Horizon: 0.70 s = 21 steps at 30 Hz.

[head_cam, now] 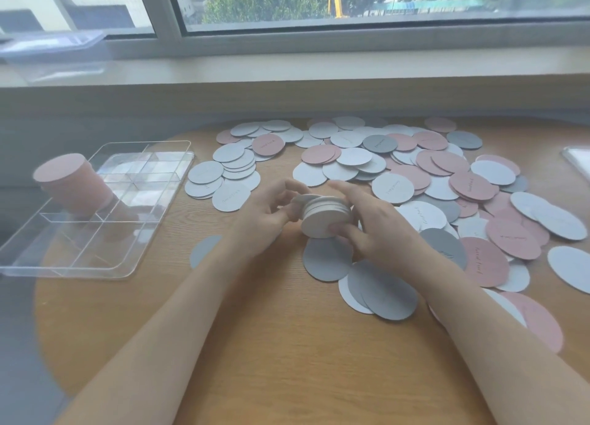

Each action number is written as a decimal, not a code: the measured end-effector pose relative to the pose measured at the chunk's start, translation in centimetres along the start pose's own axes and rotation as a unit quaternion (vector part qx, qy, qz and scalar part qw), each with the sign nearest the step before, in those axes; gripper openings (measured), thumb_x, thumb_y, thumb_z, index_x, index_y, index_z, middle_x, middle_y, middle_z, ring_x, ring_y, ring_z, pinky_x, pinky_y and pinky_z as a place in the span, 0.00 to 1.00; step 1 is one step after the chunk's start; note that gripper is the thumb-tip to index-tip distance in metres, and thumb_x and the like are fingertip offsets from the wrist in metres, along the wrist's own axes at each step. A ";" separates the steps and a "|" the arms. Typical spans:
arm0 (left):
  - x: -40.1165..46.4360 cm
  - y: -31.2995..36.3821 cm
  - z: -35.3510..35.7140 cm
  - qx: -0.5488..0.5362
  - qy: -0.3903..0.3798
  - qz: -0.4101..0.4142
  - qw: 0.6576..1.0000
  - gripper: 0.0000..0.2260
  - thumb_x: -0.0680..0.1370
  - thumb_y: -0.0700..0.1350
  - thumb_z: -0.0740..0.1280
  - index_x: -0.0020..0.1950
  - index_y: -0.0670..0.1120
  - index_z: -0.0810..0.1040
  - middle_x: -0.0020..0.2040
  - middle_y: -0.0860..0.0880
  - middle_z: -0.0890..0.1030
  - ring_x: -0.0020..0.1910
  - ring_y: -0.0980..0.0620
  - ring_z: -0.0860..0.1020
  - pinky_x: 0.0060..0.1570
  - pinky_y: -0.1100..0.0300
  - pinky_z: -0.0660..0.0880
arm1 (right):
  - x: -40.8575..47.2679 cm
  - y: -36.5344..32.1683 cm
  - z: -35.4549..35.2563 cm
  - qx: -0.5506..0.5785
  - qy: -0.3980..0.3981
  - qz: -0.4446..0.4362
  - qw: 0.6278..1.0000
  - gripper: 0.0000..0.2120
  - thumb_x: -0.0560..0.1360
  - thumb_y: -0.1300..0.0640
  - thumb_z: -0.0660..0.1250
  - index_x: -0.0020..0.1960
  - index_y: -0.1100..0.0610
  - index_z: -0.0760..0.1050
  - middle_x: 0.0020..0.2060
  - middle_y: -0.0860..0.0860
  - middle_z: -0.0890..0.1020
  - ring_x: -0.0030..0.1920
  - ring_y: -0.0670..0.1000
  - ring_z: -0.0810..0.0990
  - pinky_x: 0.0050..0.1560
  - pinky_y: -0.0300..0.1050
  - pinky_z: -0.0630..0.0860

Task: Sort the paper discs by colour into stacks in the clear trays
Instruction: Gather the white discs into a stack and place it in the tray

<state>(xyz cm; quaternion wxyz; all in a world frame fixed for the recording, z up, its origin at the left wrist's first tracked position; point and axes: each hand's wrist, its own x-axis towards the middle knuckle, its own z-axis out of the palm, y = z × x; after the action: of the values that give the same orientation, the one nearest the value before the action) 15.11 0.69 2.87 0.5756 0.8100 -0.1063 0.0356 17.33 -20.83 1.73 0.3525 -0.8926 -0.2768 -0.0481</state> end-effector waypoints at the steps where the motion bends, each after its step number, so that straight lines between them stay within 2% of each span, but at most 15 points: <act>1: 0.0 0.0 0.1 0.011 -0.004 0.006 1.000 0.07 0.81 0.39 0.67 0.58 0.45 0.81 0.50 0.48 0.85 0.47 0.52 0.81 0.51 0.62 0.76 | 0.0 0.1 0.0 -0.006 -0.002 -0.008 1.000 0.25 0.75 0.57 0.71 0.70 0.51 0.70 0.50 0.39 0.75 0.46 0.39 0.70 0.49 0.29 0.67; 3: -0.2 -0.1 0.4 0.047 -0.017 0.019 0.999 0.11 0.82 0.36 0.64 0.62 0.45 0.82 0.52 0.52 0.84 0.46 0.62 0.80 0.49 0.70 0.73 | 0.1 0.3 0.1 -0.021 0.000 -0.017 1.000 0.14 0.75 0.56 0.71 0.59 0.54 0.75 0.49 0.45 0.75 0.46 0.45 0.72 0.48 0.39 0.69; 5: -0.2 -0.2 0.7 0.103 -0.026 0.024 0.994 0.20 0.80 0.29 0.60 0.68 0.46 0.78 0.54 0.57 0.81 0.47 0.69 0.76 0.50 0.76 0.68 | 0.1 0.3 0.2 -0.021 0.003 -0.010 1.000 0.10 0.75 0.54 0.72 0.50 0.56 0.73 0.46 0.47 0.71 0.43 0.44 0.70 0.44 0.38 0.68; 7: -0.3 -0.4 1.1 0.140 -0.054 0.013 0.989 0.31 0.77 0.26 0.56 0.76 0.49 0.69 0.57 0.60 0.77 0.50 0.70 0.74 0.53 0.77 0.65 | 0.1 0.3 0.3 -0.022 0.006 -0.008 1.000 0.11 0.76 0.54 0.72 0.48 0.56 0.70 0.45 0.47 0.68 0.42 0.42 0.69 0.43 0.37 0.67; 9: -0.4 -0.7 1.2 0.168 -0.095 0.013 0.981 0.36 0.75 0.27 0.57 0.80 0.51 0.58 0.66 0.61 0.72 0.59 0.72 0.70 0.60 0.78 0.62 | 0.1 0.2 0.4 -0.019 0.011 -0.012 1.000 0.09 0.76 0.56 0.71 0.52 0.54 0.71 0.46 0.45 0.71 0.42 0.43 0.69 0.46 0.41 0.69; 11: -0.5 -0.8 1.4 0.180 -0.131 0.020 0.975 0.39 0.73 0.33 0.58 0.81 0.54 0.51 0.74 0.60 0.66 0.70 0.67 0.65 0.67 0.74 0.60 | 0.1 -0.1 0.5 0.000 0.007 -0.018 1.000 0.16 0.76 0.58 0.70 0.62 0.53 0.72 0.53 0.42 0.75 0.51 0.43 0.73 0.55 0.43 0.71; 13: -0.6 -0.9 1.4 0.162 -0.152 0.020 0.975 0.40 0.72 0.38 0.59 0.81 0.57 0.47 0.76 0.61 0.62 0.75 0.63 0.62 0.71 0.68 0.60 | 0.1 -0.3 0.5 0.018 0.000 -0.018 1.000 0.23 0.76 0.59 0.69 0.69 0.51 0.70 0.60 0.42 0.77 0.60 0.44 0.74 0.61 0.43 0.70; 15: -0.5 -1.0 1.4 0.162 -0.146 0.026 0.976 0.37 0.76 0.45 0.62 0.81 0.57 0.47 0.77 0.63 0.59 0.77 0.61 0.59 0.74 0.63 0.58 | 0.1 -0.3 0.6 0.016 -0.001 -0.016 1.000 0.24 0.77 0.59 0.68 0.72 0.51 0.68 0.64 0.45 0.76 0.64 0.46 0.73 0.64 0.46 0.70; 17: -0.4 -1.0 1.5 0.198 -0.122 0.030 0.972 0.33 0.80 0.57 0.60 0.81 0.56 0.47 0.78 0.62 0.57 0.77 0.62 0.57 0.74 0.61 0.54 | 0.1 0.0 0.8 -0.001 0.000 -0.022 1.000 0.25 0.78 0.59 0.66 0.73 0.53 0.66 0.67 0.48 0.75 0.66 0.48 0.72 0.66 0.46 0.69; 19: -0.4 -1.0 1.7 0.239 -0.098 0.025 0.966 0.31 0.83 0.59 0.57 0.81 0.55 0.47 0.77 0.62 0.56 0.72 0.68 0.54 0.71 0.64 0.49 | 0.1 0.0 1.1 -0.013 0.000 -0.023 1.000 0.26 0.79 0.60 0.65 0.76 0.53 0.64 0.70 0.49 0.73 0.68 0.48 0.70 0.67 0.40 0.66; 21: -0.3 -1.3 2.1 0.280 -0.073 0.035 0.957 0.32 0.82 0.61 0.56 0.81 0.54 0.45 0.77 0.60 0.59 0.73 0.65 0.55 0.69 0.66 0.45 | 0.1 -0.3 1.4 -0.024 -0.014 -0.028 0.999 0.28 0.80 0.61 0.63 0.78 0.54 0.60 0.73 0.50 0.70 0.71 0.48 0.68 0.67 0.38 0.64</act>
<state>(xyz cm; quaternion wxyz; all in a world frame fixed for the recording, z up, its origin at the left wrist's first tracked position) 14.99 -0.80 0.90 0.3149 0.9348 -0.1624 0.0251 17.14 -19.67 0.88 0.3253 -0.8932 -0.3059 -0.0522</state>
